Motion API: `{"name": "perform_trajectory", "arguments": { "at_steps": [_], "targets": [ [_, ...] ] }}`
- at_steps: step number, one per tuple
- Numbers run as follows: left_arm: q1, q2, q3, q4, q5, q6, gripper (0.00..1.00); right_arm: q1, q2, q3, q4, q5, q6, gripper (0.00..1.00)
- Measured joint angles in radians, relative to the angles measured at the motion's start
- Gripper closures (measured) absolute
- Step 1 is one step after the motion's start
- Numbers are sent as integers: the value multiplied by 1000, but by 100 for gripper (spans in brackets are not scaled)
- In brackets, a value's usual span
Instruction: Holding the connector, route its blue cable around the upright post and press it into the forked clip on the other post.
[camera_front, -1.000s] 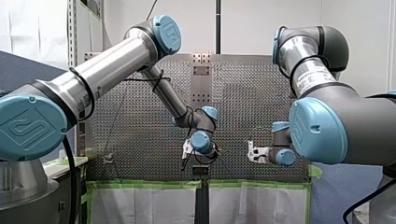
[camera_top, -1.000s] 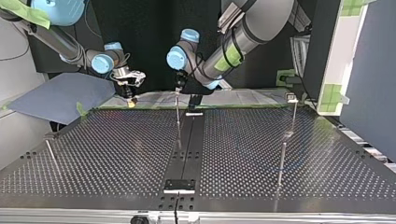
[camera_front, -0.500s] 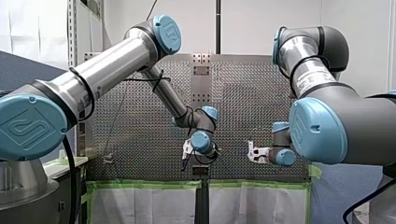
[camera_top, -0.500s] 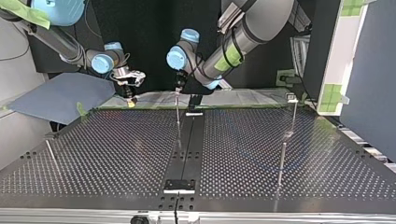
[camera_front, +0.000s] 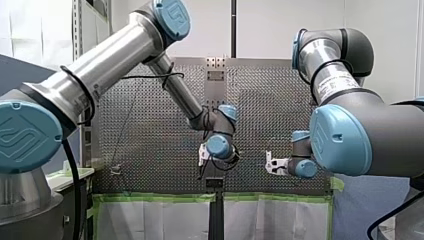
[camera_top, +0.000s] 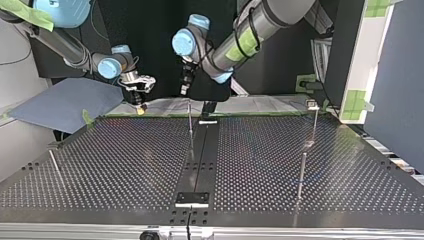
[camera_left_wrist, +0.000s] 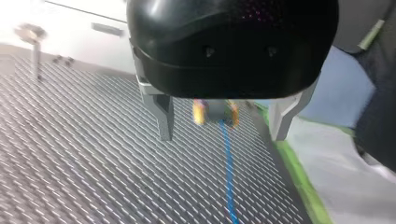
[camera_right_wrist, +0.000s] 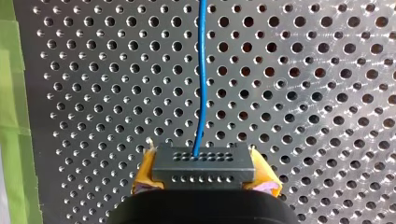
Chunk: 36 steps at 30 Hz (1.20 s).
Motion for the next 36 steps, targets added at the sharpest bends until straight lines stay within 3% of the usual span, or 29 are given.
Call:
{"name": "perform_trajectory", "arguments": {
  "at_steps": [12, 22, 27, 31, 36],
  "targets": [
    [-120, 120, -120, 116, -119, -119, 0, 0, 0, 0, 4, 0, -2, 100],
    [-215, 215, -215, 104, -214, -181, 0, 0, 0, -1, 1, 0, 1, 100],
    [-267, 267, -267, 134, -266, -212, 0, 0, 0, -1, 0, 0, 2, 100],
    [-281, 304, -304, 168, -272, -243, 0, 0, 1, -1, -1, 0, 3, 100],
    [-250, 353, -353, 217, -235, -272, 0, 0, 1, 0, 1, 0, 3, 100]
  ]
}}
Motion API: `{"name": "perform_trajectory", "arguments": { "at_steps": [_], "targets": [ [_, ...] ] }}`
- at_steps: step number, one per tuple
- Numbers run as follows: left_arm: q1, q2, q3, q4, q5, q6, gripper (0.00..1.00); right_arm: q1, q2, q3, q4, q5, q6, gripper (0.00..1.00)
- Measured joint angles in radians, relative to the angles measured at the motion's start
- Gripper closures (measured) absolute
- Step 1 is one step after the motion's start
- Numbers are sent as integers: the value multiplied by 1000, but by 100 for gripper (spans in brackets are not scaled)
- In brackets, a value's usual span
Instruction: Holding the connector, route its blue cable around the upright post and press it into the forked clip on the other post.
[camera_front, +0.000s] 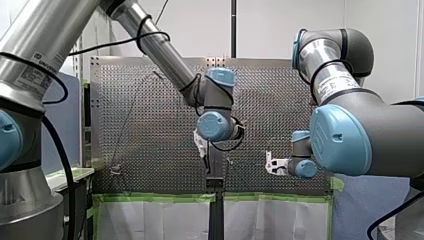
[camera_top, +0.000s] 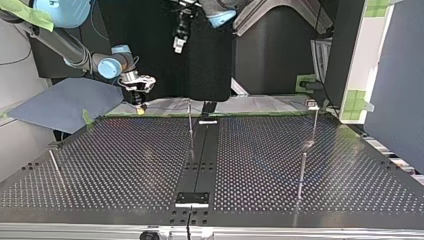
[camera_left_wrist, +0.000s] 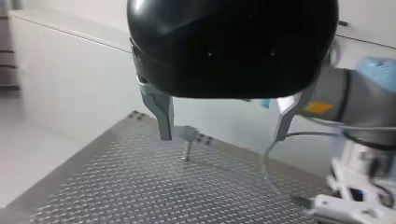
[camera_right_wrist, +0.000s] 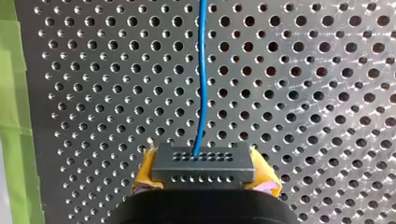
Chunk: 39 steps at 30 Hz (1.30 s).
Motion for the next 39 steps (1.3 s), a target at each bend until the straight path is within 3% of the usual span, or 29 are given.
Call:
{"name": "perform_trajectory", "arguments": {
  "at_steps": [16, 27, 33, 39],
  "targets": [
    [148, 150, -150, 150, 148, -32, 0, 0, 0, 0, 7, 1, -1, 100],
    [247, 251, -251, 251, 242, -29, 0, 0, 2, 0, 7, 1, -1, 100],
    [254, 298, -308, 309, 286, -25, 0, 0, 2, 0, 7, 1, -2, 100],
    [254, 262, -368, 354, 275, 9, 0, 0, 2, 0, 9, 1, -3, 100]
  ]
}}
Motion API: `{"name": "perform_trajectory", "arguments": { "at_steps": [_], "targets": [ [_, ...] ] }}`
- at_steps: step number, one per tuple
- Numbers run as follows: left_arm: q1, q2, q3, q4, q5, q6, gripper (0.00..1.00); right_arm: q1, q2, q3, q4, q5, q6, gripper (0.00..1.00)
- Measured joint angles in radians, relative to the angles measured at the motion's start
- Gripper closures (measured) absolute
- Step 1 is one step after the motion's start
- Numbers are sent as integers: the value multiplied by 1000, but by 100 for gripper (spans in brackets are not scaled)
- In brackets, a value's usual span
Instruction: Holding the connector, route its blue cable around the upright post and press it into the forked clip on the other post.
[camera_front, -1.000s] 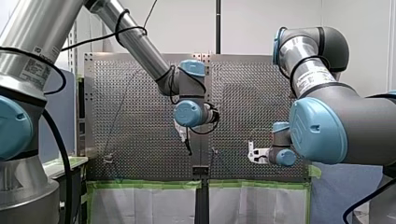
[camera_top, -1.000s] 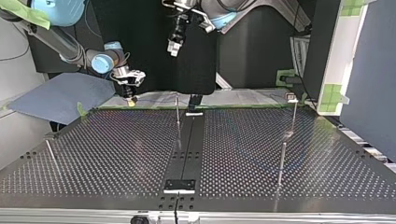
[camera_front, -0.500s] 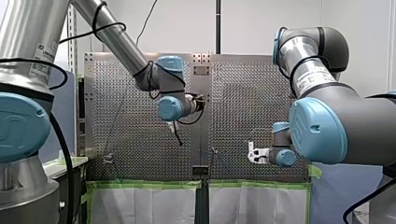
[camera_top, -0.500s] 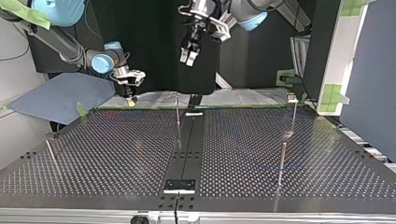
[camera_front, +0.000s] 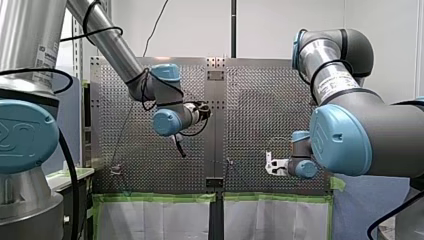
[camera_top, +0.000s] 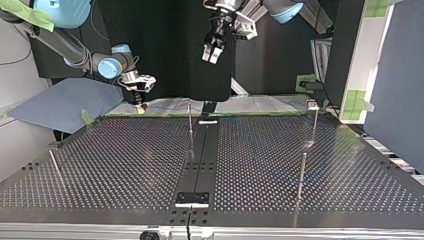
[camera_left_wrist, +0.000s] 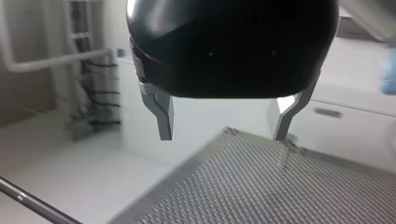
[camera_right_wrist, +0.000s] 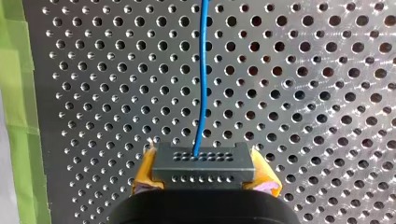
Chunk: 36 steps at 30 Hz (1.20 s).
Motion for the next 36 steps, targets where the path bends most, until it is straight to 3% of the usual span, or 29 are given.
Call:
{"name": "perform_trajectory", "arguments": {
  "at_steps": [7, 15, 24, 36],
  "targets": [
    [2, -70, -71, 52, -4, 20, 0, 0, 0, 0, 1, 0, -1, 100],
    [4, -131, -144, 61, 6, 34, 0, 0, -1, -1, 3, 9, -5, 100],
    [4, -137, -229, 61, 6, 38, 0, -22, -36, 0, 27, 61, -37, 100],
    [4, -137, -266, 58, 7, 44, 0, -35, -89, 1, 50, 76, -34, 100]
  ]
}}
